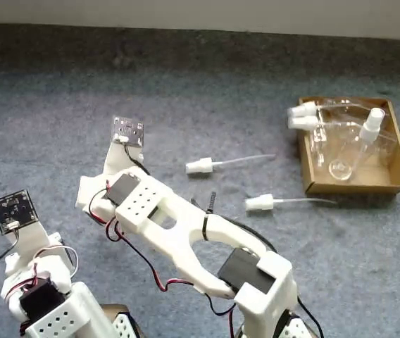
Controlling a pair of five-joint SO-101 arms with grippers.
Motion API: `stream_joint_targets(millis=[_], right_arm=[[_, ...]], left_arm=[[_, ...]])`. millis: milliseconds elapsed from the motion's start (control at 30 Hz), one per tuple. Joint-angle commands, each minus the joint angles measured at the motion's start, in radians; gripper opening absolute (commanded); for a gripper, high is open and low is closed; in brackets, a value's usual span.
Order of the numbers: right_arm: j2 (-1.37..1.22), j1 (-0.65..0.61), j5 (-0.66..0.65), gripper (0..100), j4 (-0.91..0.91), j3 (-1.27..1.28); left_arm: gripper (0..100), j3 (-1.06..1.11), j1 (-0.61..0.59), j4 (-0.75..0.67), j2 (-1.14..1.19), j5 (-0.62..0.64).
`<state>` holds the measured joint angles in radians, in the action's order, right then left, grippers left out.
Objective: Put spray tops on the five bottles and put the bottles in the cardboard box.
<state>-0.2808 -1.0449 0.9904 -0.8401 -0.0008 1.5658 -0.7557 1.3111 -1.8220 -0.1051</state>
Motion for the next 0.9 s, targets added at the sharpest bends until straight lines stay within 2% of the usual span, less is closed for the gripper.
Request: stream_joint_targets(millis=[0,733,867], right_arm=[[0.019,0.012,0.02,37.5,0.016,-0.059],[0.016,-0.018,0.021,37.5,0.024,-0.062],[0.015,-0.008,0.02,37.5,0.105,-0.054]], left_arm=[[1,-0.004,0.027,-0.02,-0.007,-0.003],[1,-0.013,0.022,-0.02,-0.007,-0.003],[1,-0.013,0.024,-0.02,-0.007,-0.003]])
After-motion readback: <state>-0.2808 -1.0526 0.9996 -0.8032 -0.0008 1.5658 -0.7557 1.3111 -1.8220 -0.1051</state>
